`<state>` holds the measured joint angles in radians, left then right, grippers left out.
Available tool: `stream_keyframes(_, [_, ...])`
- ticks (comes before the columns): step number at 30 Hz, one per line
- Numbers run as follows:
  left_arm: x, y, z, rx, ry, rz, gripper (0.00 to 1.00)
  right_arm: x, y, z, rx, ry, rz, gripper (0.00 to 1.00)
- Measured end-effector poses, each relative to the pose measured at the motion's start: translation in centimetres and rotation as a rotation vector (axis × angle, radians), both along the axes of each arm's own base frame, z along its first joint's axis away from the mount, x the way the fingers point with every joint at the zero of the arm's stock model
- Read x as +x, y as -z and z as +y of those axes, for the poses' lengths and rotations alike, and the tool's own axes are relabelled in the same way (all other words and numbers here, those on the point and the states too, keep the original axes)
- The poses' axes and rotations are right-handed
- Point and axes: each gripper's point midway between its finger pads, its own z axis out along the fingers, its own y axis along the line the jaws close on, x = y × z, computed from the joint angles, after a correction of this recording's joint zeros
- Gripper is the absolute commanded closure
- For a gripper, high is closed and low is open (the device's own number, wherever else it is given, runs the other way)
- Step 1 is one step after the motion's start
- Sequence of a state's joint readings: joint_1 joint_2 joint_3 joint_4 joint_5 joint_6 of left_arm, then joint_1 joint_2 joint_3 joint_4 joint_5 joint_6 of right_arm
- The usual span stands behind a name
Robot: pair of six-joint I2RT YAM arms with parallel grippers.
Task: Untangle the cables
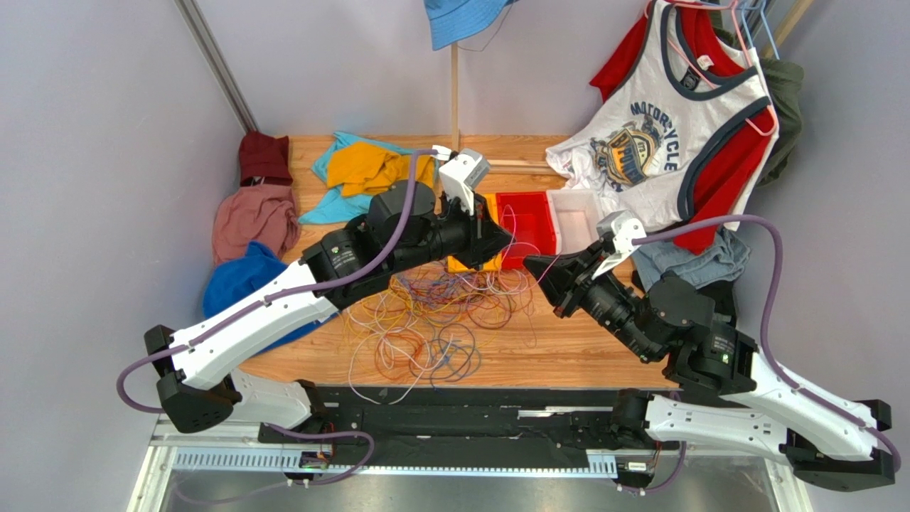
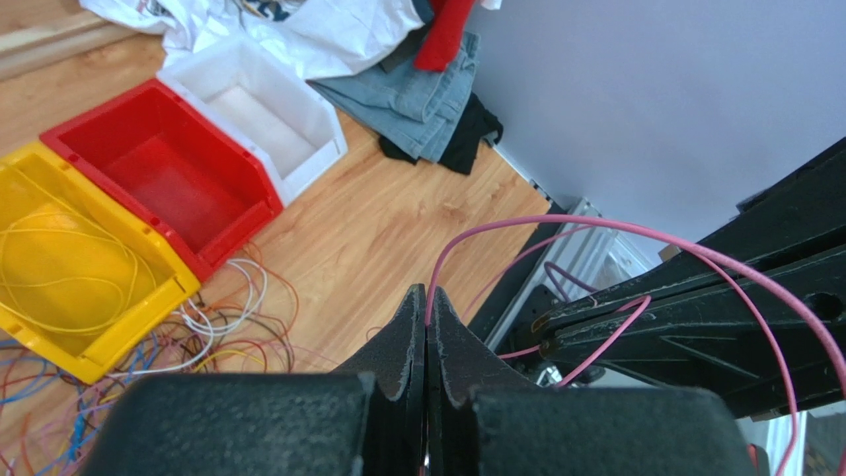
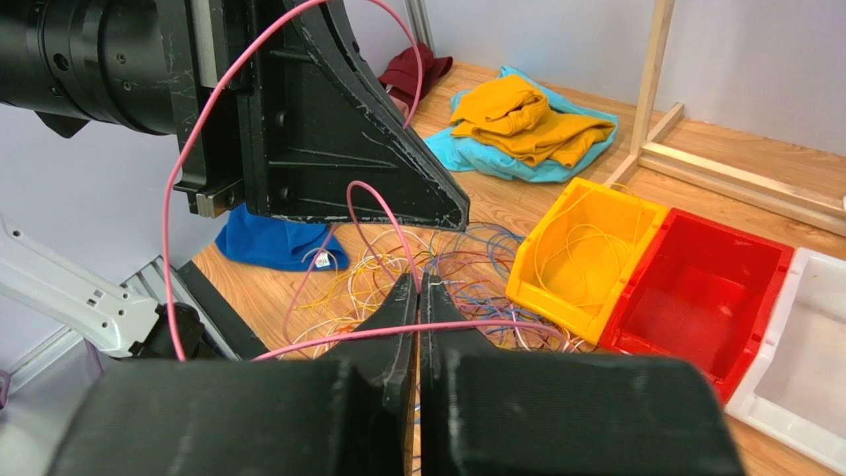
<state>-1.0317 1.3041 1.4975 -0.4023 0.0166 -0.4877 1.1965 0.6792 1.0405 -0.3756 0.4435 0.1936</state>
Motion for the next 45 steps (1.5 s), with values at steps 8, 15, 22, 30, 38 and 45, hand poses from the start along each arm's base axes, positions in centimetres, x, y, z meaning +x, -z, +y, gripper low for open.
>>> stream_keyframes(8, [-0.8, -0.9, -0.6, -0.051, 0.042, 0.015, 1.00, -0.2, 0.5, 0.7, 0.051, -0.021, 0.018, 1.00])
stream_keyframes(15, [0.7, -1.8, -1.2, -0.056, -0.005, -0.013, 1.00, 0.9, 1.7, -0.4, 0.022, 0.064, 0.013, 1.00])
stream_keyframes(22, [7.5, -2.1, -3.4, -0.039, -0.115, -0.011, 1.00, 6.1, -3.5, -1.6, -0.003, 0.232, -0.035, 1.00])
stream_keyframes(30, [15.8, 0.0, -3.0, -0.024, -0.215, 0.050, 1.00, 14.4, -9.5, -4.0, 0.019, 0.371, -0.059, 1.00])
stream_keyframes(38, [19.3, -3.5, -1.8, -0.127, -0.191, 0.032, 1.00, 19.2, -12.2, -3.2, 0.048, 0.345, -0.076, 1.00])
stream_keyframes(45, [21.0, -2.6, -2.7, -0.134, -0.152, 0.038, 1.00, 22.6, -11.3, -2.3, 0.074, 0.302, -0.063, 1.00])
